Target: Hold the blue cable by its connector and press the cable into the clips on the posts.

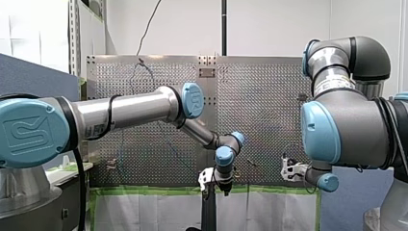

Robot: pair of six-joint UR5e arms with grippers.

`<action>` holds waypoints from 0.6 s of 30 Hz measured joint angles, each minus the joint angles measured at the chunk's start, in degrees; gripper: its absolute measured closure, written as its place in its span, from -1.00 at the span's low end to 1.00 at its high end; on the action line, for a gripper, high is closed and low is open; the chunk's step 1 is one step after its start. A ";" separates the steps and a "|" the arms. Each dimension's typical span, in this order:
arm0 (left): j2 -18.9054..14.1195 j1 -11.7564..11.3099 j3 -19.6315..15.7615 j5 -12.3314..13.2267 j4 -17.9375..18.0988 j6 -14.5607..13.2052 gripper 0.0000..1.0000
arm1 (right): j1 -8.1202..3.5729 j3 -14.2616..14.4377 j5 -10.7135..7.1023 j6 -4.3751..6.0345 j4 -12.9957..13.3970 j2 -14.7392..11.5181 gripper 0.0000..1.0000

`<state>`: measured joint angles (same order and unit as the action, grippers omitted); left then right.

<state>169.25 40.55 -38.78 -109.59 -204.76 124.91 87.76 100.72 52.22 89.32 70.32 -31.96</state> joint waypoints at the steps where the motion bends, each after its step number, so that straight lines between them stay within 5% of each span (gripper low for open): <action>1: -0.01 0.00 -0.02 0.00 0.07 -0.06 -1.00 | 0.00 0.01 0.00 0.00 0.00 0.00 0.97; 13: -0.03 0.23 -0.06 -0.67 0.43 -1.60 -1.00 | 0.00 -0.02 0.00 0.05 0.23 0.00 0.97; 14: -0.03 0.30 -0.06 -1.12 0.45 -1.78 -0.59 | 0.00 -0.02 0.00 0.06 0.24 0.00 0.97; 15: -0.04 0.35 -0.06 -1.46 0.47 -1.93 -0.59 | 0.00 -0.02 0.00 0.07 0.25 0.00 0.97; 16: -0.04 0.40 -0.06 -1.83 0.50 -2.08 -0.23 | 0.00 -0.03 0.00 0.08 0.25 0.00 0.97; 17: -0.07 0.46 -0.05 -2.34 0.62 -2.27 0.36 | 0.00 -0.02 0.00 0.07 0.26 0.00 0.97; 18: -0.08 0.50 -0.05 -2.72 0.72 -2.38 0.36 | 0.00 -0.02 0.00 0.06 0.26 0.00 0.97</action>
<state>169.17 41.05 -38.83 -112.31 -204.04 122.52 87.76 100.71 52.22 89.38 70.58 -31.96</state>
